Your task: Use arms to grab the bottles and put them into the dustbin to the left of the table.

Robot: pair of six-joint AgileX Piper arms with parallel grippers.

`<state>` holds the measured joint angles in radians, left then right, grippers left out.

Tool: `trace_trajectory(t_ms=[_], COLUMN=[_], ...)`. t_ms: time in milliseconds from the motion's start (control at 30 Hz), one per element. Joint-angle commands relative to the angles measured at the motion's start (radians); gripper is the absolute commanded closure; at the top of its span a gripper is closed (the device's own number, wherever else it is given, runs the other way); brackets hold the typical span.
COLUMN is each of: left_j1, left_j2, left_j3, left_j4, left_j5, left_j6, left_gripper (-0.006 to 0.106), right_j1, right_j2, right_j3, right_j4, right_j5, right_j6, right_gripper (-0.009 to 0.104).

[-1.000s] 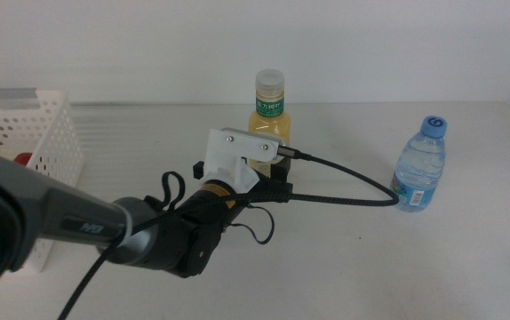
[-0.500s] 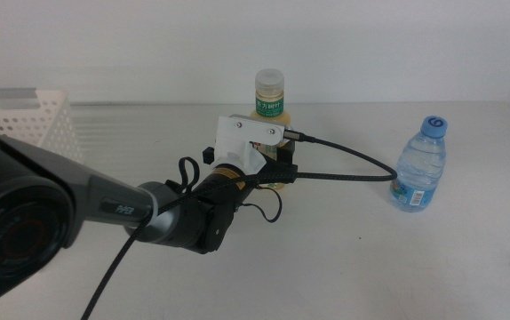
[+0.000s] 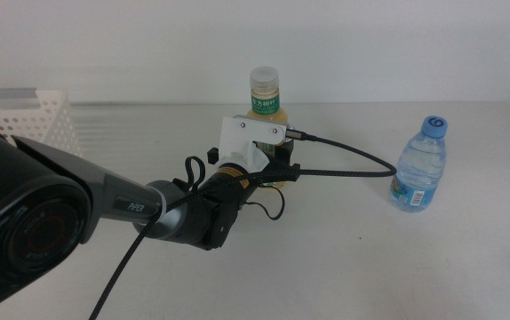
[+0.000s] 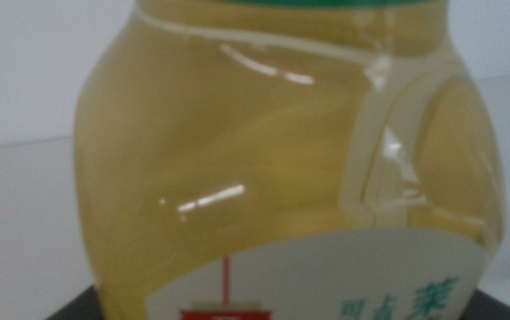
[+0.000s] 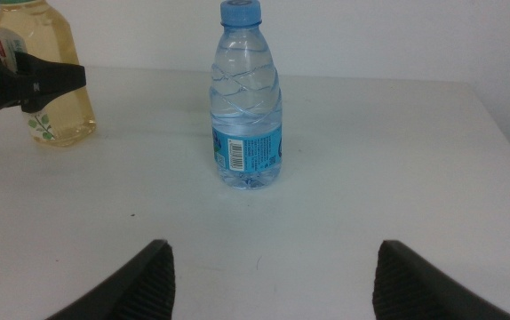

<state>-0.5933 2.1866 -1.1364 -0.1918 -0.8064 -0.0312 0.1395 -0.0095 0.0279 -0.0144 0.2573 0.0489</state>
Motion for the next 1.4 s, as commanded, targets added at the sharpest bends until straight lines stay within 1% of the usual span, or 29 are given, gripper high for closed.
trace_trajectory(t_ms=[0,67,100,133,200,367,667,800,1000,1200,1367], left_j1=[0.003,0.003,0.003,0.004,0.007,0.009,0.009,0.044,0.164,0.336,0.51], left_j2=[-0.083,-0.111,-0.125,-0.145,-0.18,-0.284,-0.543,-0.651,-0.768,-0.831,-0.835], left_j3=[-0.026,-0.025,-0.025,-0.025,-0.024,-0.024,-0.024,-0.024,-0.024,-0.031,-0.072], left_j4=[-0.005,0.0,0.0,0.0,0.001,0.011,0.011,0.009,0.01,0.01,0.011], left_j5=[-0.069,-0.025,0.002,0.041,0.117,0.286,0.67,0.856,1.004,1.206,1.394], left_j6=[-0.027,-0.005,0.003,0.012,0.026,0.048,0.202,0.215,0.214,0.214,0.215], left_gripper=[0.07,0.085,0.089,0.093,0.096,0.096,0.096,0.097,0.097,0.097,0.097], right_j1=[-0.004,-0.004,-0.004,-0.004,-0.004,-0.004,-0.004,-0.004,-0.004,-0.004,-0.004], right_j2=[-0.028,-0.028,-0.028,-0.028,-0.028,-0.028,-0.028,-0.028,-0.028,-0.028,-0.028], right_j3=[-0.008,-0.008,-0.008,-0.008,-0.008,-0.008,-0.008,-0.008,-0.008,-0.008,-0.008], right_j4=[-0.014,-0.014,-0.014,-0.014,-0.014,-0.014,-0.014,-0.014,-0.014,-0.014,-0.014], right_j5=[-0.075,-0.075,-0.075,-0.075,-0.075,-0.075,-0.075,-0.075,-0.075,-0.075,-0.075], right_j6=[-0.01,-0.01,-0.01,-0.01,-0.01,-0.01,-0.01,-0.01,-0.01,-0.01,-0.01], right_gripper=[0.037,0.037,0.037,0.037,0.037,0.037,0.037,0.037,0.037,0.037,0.037])
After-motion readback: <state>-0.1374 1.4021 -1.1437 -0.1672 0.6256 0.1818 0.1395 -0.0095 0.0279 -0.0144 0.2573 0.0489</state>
